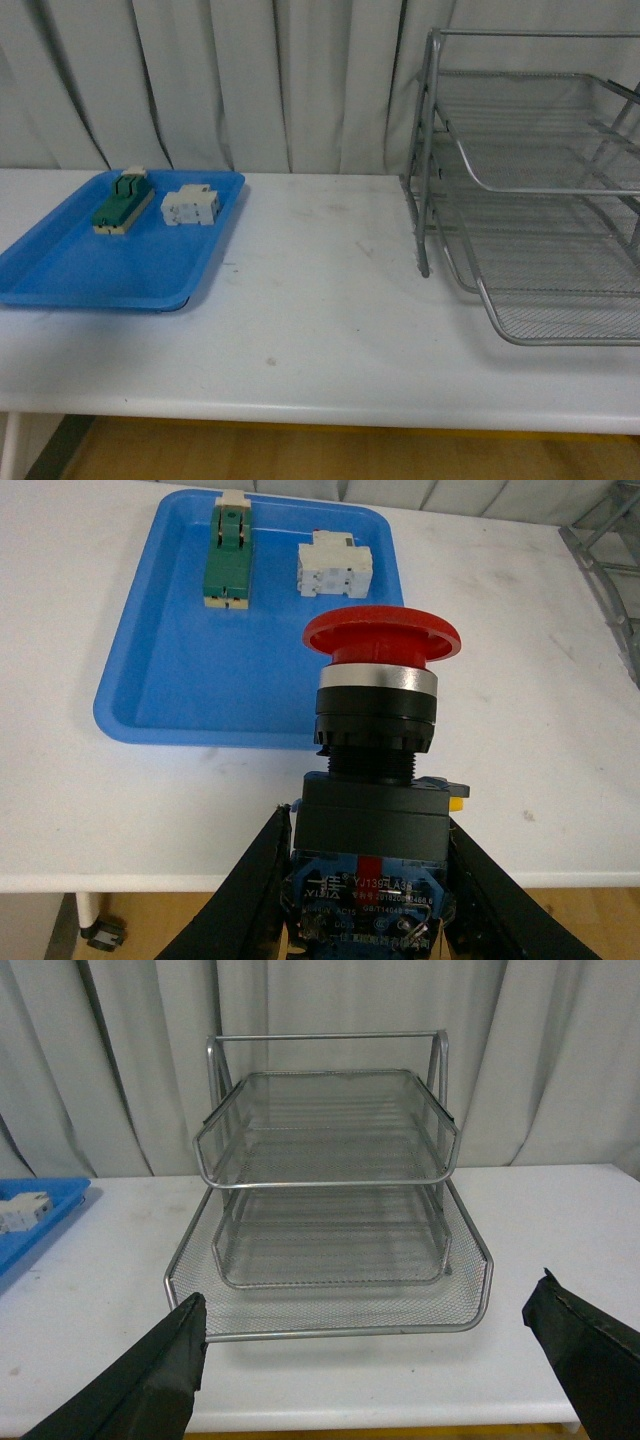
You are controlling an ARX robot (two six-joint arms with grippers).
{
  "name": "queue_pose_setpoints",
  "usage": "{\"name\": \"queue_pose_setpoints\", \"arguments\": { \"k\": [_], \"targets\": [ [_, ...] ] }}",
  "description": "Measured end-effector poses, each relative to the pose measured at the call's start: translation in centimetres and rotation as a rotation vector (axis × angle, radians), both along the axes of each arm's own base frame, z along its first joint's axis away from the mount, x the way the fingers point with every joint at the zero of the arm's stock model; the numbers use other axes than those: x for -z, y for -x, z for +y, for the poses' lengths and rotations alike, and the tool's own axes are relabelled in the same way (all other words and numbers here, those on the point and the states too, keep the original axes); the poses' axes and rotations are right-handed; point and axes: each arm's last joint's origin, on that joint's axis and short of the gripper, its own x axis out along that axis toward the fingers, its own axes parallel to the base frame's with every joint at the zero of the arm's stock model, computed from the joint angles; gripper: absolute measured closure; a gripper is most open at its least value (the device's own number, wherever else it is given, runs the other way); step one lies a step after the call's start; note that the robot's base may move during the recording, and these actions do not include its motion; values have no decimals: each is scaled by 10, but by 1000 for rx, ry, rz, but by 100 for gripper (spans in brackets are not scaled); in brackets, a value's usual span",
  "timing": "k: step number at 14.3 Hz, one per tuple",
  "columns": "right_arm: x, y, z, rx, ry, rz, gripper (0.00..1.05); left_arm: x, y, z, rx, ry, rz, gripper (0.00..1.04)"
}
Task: Place button on rack with both arms
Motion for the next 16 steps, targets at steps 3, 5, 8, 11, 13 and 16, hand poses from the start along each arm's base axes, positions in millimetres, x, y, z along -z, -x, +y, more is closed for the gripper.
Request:
{"name": "queue_pose_setpoints", "arguments": {
  "k": [3,5,8,11,13,16],
  "targets": [
    [0,0,0,-1,0,-2,6,1,-1,-5,6,7,-8,69],
    [0,0,0,0,0,0,6,2,-1,-10,25,9,-10,69],
    [0,0,0,0,0,0,6,4,-1,-12,28,5,-5,69],
    [0,0,0,0,0,0,6,4,-1,-14,34,6,-4,69],
    [0,0,0,0,0,3,6,5,-1,-14,32,4,-1,69],
    [0,0,0,3,0,5,6,8,-10,-35,93,-4,19,69]
  ]
}}
